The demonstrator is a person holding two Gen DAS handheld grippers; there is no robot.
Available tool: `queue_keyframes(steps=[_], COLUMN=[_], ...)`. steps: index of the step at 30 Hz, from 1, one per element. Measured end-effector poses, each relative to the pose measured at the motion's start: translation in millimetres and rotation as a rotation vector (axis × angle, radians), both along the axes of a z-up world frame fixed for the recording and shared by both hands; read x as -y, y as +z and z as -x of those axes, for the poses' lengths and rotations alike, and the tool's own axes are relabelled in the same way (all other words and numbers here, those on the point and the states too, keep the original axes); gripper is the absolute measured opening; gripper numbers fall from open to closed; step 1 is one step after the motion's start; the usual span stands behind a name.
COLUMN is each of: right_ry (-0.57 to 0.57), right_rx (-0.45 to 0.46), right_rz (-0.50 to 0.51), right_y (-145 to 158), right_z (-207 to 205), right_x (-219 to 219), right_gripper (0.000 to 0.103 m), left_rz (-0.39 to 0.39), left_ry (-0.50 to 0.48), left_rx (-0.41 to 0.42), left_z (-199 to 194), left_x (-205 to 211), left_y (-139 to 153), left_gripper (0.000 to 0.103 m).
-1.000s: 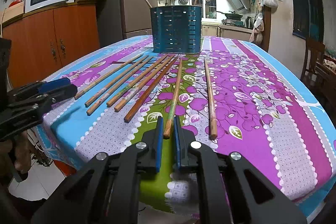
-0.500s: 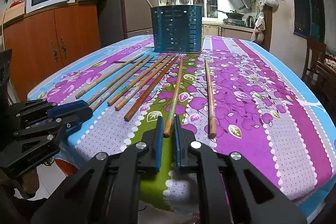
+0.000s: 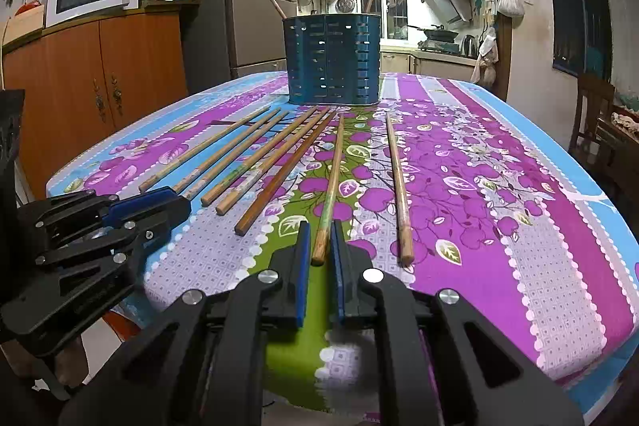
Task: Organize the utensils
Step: 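Move the right tool back and close it on another chopstick, then lift the chopstick with the right tool and carry it over the holder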
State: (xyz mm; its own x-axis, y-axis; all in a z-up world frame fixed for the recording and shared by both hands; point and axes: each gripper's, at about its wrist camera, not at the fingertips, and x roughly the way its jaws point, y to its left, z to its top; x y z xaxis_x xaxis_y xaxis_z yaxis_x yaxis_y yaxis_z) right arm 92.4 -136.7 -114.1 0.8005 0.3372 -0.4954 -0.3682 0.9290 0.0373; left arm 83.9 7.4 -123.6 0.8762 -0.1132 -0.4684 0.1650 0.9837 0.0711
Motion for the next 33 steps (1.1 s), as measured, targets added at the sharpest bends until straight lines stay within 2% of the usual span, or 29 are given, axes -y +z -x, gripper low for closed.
queue_keyframes(steps=[3,5,10,17,25,31,33], right_ry=[-0.006,-0.011,-0.013,-0.009,0.006,0.047,0.060], right_rx=[0.009,0.006,0.017,0.091,0.235,0.306,0.303], right_rz=[0.008,-0.002,-0.032,-0.027,-0.011,-0.003,-0.017], right_y=[-1.0,-1.1,-1.6,20.3,78.0,125.7,136.8], right_z=[2.0,3.0,6.6,18.1,20.1,-6.7,-18.9], right_x=[-1.4,0.0,5.7,10.8,22.8,26.5,28.3], right_gripper=[0.008,0.008,0.005,0.005,0.005,0.004,0.004], left_rz=[0.014,0.016,0.021,0.004,-0.014,-0.024,-0.018], left_ry=[0.012,0.024,0.029,0.028,0.014,0.006,0.003], left_rx=[0.006,0.011,0.012,0.122,0.302,0.401,0.423], left_z=[2.6,5.3,6.2,26.8,36.7,25.2,18.0], left_x=[-1.5,-1.9,-3.1,-2.8,2.9,7.6,7.7], left_y=[-0.7,-1.2,0.1,29.0,85.7,122.9,135.1], left_gripper=[0.017,0.010,0.008,0.008,0.008,0.008,0.008])
